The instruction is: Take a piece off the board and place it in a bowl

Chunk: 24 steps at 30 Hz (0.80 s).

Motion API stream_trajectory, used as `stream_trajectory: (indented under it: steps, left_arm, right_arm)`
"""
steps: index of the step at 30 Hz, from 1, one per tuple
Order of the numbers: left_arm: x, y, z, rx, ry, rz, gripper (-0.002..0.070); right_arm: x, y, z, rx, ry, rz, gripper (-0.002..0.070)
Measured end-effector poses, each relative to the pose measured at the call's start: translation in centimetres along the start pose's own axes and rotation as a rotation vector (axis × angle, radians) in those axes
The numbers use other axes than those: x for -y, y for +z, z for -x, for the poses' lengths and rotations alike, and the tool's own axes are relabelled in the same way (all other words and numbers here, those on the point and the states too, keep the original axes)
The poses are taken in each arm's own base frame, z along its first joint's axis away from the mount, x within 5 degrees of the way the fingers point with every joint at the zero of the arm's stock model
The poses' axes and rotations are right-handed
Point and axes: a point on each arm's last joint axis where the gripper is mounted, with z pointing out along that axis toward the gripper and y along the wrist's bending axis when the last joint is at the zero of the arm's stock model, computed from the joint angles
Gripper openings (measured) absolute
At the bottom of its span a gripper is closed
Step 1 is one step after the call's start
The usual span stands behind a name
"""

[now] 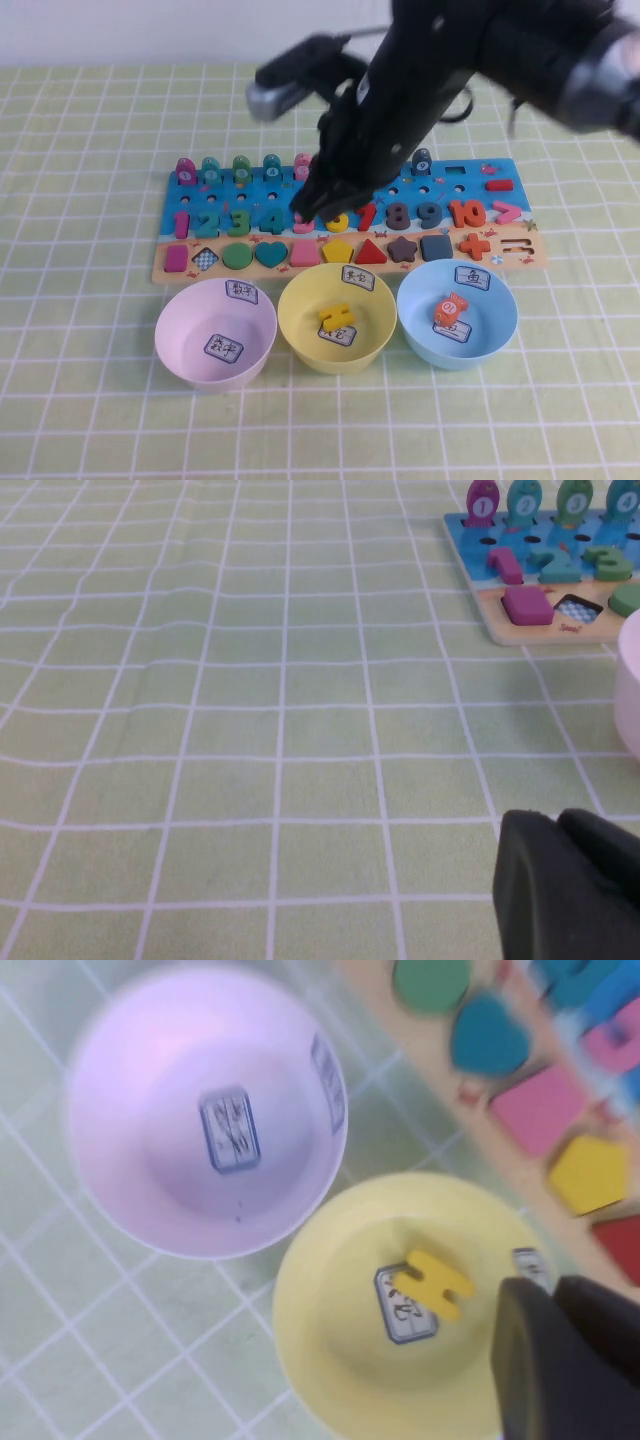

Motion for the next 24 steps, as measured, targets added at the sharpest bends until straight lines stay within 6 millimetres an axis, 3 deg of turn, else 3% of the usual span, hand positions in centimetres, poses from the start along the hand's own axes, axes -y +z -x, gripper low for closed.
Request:
stream_trajectory:
  steps: [3,8,17,24]
  left_arm:
    - [0.0,0.0,0.0,0.0,0.0,0.0,-0.0005]
    - [0.0,0.0,0.0,0.0,0.0,0.0,-0.0005]
    - [0.0,0.0,0.0,0.0,0.0,0.0,-0.0005]
    - [0.0,0.0,0.0,0.0,0.0,0.0,-0.0005]
  right_arm:
    - [-0.8,-4.7,-0.7,0.081,0.006,-0.018,-0.0005]
    - [-1.9,-8.6,-3.7,0.194,0.055,-0.041,-0.0015]
    - [-3.9,-12.7,-12.9,0.532,0.097,-0.108,-0.0016]
    - [-5.4,-15.0,-19.7,0.635,0.09,-0.121,-0.0016]
